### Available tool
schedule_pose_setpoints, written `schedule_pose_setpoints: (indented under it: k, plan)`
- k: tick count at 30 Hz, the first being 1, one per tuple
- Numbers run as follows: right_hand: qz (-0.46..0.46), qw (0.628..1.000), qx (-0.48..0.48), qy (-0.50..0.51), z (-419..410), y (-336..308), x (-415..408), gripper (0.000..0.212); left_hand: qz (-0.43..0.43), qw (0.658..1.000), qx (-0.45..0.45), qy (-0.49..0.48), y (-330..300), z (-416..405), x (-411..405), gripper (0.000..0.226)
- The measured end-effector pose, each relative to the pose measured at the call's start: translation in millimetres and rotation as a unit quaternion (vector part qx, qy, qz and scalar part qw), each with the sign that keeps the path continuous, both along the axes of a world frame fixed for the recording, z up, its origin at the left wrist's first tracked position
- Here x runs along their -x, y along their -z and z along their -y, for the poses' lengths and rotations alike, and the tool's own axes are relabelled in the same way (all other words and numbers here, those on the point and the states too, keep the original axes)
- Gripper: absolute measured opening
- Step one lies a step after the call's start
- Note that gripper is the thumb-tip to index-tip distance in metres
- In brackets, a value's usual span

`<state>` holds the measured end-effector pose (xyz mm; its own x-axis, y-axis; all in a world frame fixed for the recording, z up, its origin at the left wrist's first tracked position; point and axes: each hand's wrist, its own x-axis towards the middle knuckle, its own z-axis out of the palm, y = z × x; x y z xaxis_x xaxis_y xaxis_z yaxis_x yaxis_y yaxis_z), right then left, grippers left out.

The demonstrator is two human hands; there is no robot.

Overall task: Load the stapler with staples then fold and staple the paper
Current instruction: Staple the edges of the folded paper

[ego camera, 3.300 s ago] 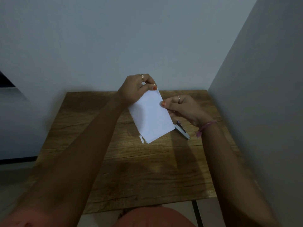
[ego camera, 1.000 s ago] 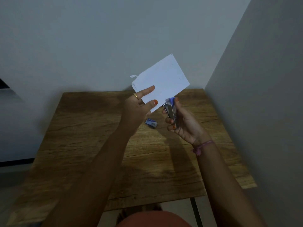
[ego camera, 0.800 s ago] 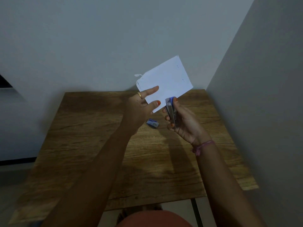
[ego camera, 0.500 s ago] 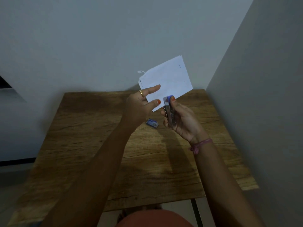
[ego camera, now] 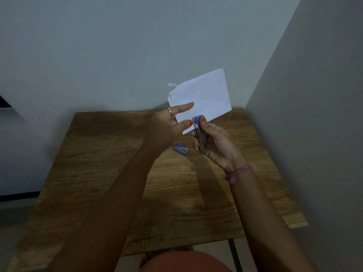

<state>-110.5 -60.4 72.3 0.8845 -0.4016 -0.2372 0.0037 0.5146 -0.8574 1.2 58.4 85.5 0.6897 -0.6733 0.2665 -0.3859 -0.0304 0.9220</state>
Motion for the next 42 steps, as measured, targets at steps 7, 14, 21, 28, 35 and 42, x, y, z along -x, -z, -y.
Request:
schedule_pose_setpoints:
  k: [7,14,21,28,35,42]
  plan:
    - [-0.012,1.0,0.015,0.02,1,2,-1,0.032,-0.049,0.997,0.026,0.05,-3,2,3,0.053]
    - [-0.004,0.999,0.023,0.043,-1,1,-5,0.025,-0.204,0.954,0.218,0.022,18,16,15,0.116]
    - [0.046,0.998,0.004,0.033,-8,-1,-6,0.024,-0.272,0.948,0.166,-0.013,30,24,39,0.041]
    - [0.047,0.998,0.019,0.04,-9,-2,-10,0.026,-0.298,0.934,0.196,-0.024,25,27,39,0.039]
    - [0.028,0.996,0.031,0.079,-18,0,-17,0.015,-0.319,0.926,0.193,-0.059,27,27,42,0.037]
    - [0.045,0.994,0.053,0.084,-21,-4,-16,0.015,-0.343,0.914,0.216,0.027,20,20,37,0.029]
